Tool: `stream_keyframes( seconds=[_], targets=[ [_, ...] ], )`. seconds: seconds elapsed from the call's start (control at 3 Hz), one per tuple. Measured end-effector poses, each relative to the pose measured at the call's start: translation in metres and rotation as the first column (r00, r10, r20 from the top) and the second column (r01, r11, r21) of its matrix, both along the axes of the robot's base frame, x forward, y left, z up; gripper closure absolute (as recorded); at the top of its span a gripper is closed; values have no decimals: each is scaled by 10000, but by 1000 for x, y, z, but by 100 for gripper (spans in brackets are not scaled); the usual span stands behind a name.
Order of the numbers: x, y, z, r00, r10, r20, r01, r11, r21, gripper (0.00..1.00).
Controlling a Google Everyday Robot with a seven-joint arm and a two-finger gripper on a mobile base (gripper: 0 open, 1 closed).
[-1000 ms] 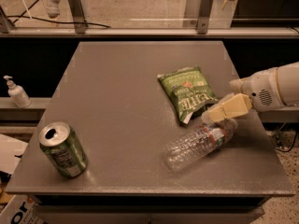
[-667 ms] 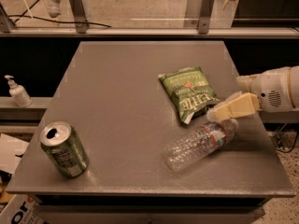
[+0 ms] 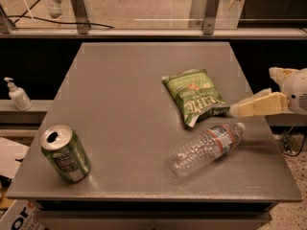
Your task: Move green jalapeno chip bag near water bottle
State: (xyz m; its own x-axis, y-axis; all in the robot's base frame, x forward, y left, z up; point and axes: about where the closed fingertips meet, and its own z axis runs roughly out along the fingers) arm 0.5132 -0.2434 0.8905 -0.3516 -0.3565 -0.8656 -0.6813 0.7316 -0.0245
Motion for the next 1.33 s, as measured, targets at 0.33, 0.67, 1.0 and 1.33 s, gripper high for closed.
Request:
stream_keyframes(
  seconds=[0.33,0.67,1.0,1.33],
  targets=[
    [0,0,0,10000,3,1,-3,10000,0,0],
    [3,8,-1,9995,297,79,-298,9995,61,0],
    [27,8,2,9977,392,551,-386,9992,-135,0],
    [50,-6,12,9926,194,1202,-156,9993,-329,0]
  ],
)
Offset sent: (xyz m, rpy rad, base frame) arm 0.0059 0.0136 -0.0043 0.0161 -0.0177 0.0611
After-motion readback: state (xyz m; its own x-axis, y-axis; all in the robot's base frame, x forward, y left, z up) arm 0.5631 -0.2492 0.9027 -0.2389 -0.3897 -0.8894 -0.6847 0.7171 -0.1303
